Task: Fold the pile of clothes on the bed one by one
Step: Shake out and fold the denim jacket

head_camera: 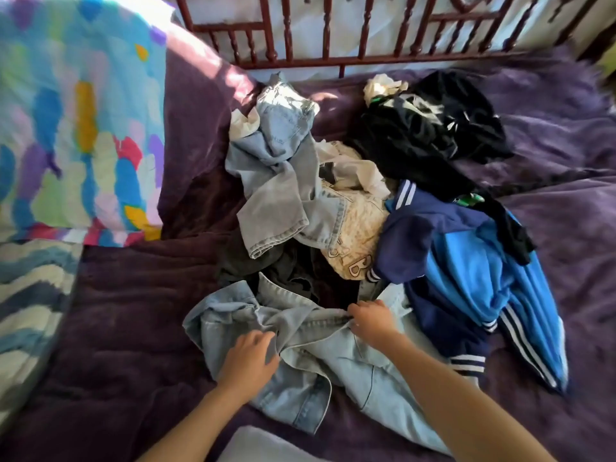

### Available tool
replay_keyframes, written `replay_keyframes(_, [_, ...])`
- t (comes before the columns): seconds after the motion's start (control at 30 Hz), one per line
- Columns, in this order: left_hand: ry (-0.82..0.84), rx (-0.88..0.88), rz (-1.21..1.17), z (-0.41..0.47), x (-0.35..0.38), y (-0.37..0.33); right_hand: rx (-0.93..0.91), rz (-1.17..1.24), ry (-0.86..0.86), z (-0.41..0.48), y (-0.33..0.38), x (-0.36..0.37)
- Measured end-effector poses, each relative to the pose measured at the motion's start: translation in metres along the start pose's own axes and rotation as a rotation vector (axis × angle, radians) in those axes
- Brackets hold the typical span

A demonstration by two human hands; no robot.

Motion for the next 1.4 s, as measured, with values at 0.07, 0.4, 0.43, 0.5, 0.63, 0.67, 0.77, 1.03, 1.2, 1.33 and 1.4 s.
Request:
replay_keyframes(0.07, [-0.014, 0.073, 0.004, 0.005, -0.009, -0.011, 0.025, 0.155, -0.040, -0.023, -0.002, -0.016])
replay_keyframes(0.4, [-0.175, 0.451, -0.439, -0.025, -0.064, -0.051, -0.200, 0.798, -0.647, -0.157, 0.056, -0.200])
replay_keyframes(0.43, [-0.198, 0.473, -0.539, -0.031, -0.074, -0.049, -0.237, 0.798, -0.684, -0.166, 0.065, -0.218])
replay_keyframes(0.5, [-0.245, 0.463, -0.680, -0.041, -0.097, -0.046, -0.305, 0.765, -0.750, -0.182, 0.083, -0.249])
replay_keyframes(0.63, [-0.491, 0.456, -0.897, -0.061, -0.163, -0.029, -0.378, 0.704, -0.928, -0.216, 0.096, -0.313])
replay_keyframes(0.67, [-0.554, 0.472, -0.918, -0.069, -0.187, -0.024, -0.394, 0.686, -0.984, -0.227, 0.096, -0.330])
replay_keyframes(0.77, [-0.753, 0.530, -0.874, -0.104, -0.270, -0.016, -0.419, 0.681, -1.166, -0.261, 0.092, -0.378])
replay_keyframes(1.03, [-1.253, 0.857, -0.681, -0.246, -0.435, -0.046, -0.582, 0.747, -1.582, -0.372, 0.089, -0.473])
replay_keyframes(1.2, [-1.175, 0.793, -0.649, -0.237, -0.429, -0.038, -0.490, 0.739, -1.472, -0.348, 0.085, -0.457])
replay_keyframes(1.33, [-0.910, 0.557, -0.623, -0.163, -0.338, -0.004, -0.257, 0.730, -1.149, -0.257, 0.069, -0.371])
replay_keyframes(1.4, [-0.727, 0.427, -0.640, -0.126, -0.271, 0.020, -0.183, 0.728, -0.977, -0.208, 0.069, -0.309])
Point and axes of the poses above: each hand's wrist, its own z-axis towards the middle knuckle, its own x-axis out of the palm, y = z × x, the point moved 5 cm from there along z, towards the middle knuckle, and after that the axes turned 11 degrees about y, right-handed, at the moved point
